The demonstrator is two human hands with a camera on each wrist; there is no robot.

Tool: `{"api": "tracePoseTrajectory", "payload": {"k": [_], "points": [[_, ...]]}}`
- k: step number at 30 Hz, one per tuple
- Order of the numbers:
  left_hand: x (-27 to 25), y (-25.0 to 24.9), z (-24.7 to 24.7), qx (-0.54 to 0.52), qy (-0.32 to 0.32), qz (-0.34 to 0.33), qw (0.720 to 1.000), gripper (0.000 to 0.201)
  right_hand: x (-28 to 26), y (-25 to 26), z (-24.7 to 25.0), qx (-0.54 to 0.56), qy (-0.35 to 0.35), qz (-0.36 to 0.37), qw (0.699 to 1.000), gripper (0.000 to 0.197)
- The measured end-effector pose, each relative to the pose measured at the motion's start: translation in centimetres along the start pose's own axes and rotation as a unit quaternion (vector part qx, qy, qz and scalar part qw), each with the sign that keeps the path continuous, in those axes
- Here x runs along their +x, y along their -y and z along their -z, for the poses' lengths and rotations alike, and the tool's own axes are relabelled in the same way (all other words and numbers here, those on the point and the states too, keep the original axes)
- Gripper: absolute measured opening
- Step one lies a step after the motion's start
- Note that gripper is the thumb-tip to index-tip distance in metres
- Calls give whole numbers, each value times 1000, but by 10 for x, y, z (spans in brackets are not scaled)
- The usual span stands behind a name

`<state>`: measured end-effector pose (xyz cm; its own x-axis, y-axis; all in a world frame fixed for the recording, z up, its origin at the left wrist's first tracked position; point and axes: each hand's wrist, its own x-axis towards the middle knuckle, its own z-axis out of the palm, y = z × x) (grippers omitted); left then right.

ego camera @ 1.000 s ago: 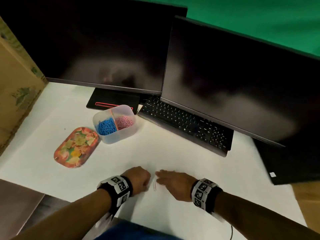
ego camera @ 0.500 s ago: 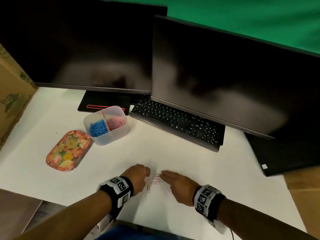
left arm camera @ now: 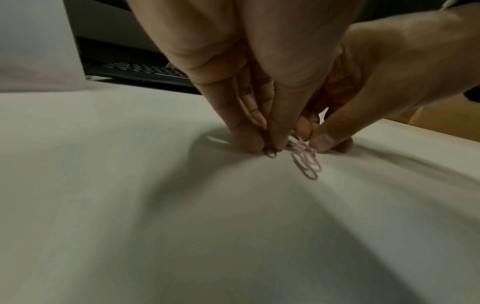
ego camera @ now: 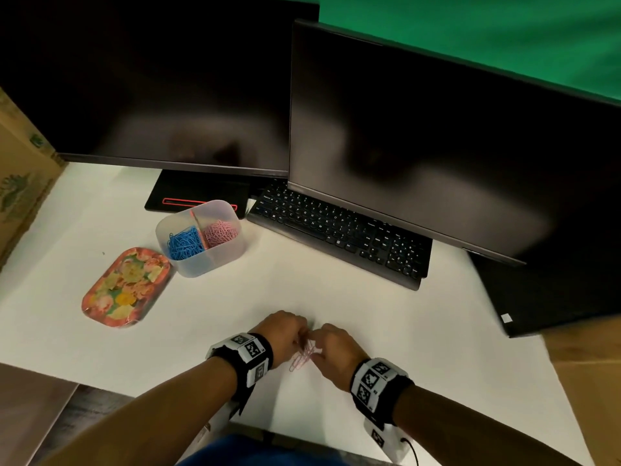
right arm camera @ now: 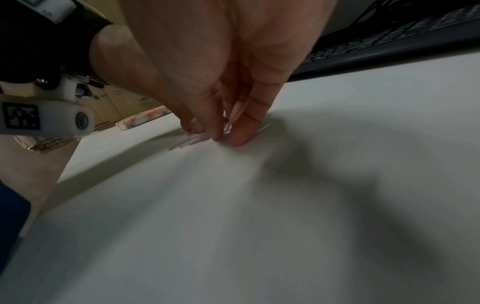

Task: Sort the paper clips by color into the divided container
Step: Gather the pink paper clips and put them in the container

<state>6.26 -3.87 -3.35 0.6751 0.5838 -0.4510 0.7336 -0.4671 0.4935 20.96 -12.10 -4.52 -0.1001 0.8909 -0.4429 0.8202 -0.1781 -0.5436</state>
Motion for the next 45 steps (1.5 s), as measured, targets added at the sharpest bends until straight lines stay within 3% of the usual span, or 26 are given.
{"api": "tracePoseTrajectory", "payload": {"k": [2, 6, 8, 13, 15, 40, 45], "points": [[-2, 4, 2, 1, -11, 12, 1000, 26, 4, 5, 5, 15, -1, 8, 1000, 29], [-11, 6, -1, 31, 42, 65, 997, 78, 3, 1, 23, -99, 58, 36, 993, 81], [-12, 4, -7, 54, 56, 75, 994, 84, 6, 1, 25, -128, 72, 49, 988, 89], [-5, 4, -6, 41, 14, 43, 998, 32, 16, 4, 18, -90, 52, 75, 992, 41], [-4, 4, -3, 55, 14, 34, 998, 21, 16, 5, 16, -83, 38, 78, 993, 30], [-2, 13, 3, 85, -2, 49, 995, 28, 45, 27, 27, -141, 56, 56, 987, 21], [-7, 29, 42, 88, -73, 50, 992, 28, 65, 61, 52, -128, 20, 78, 988, 22]]}}
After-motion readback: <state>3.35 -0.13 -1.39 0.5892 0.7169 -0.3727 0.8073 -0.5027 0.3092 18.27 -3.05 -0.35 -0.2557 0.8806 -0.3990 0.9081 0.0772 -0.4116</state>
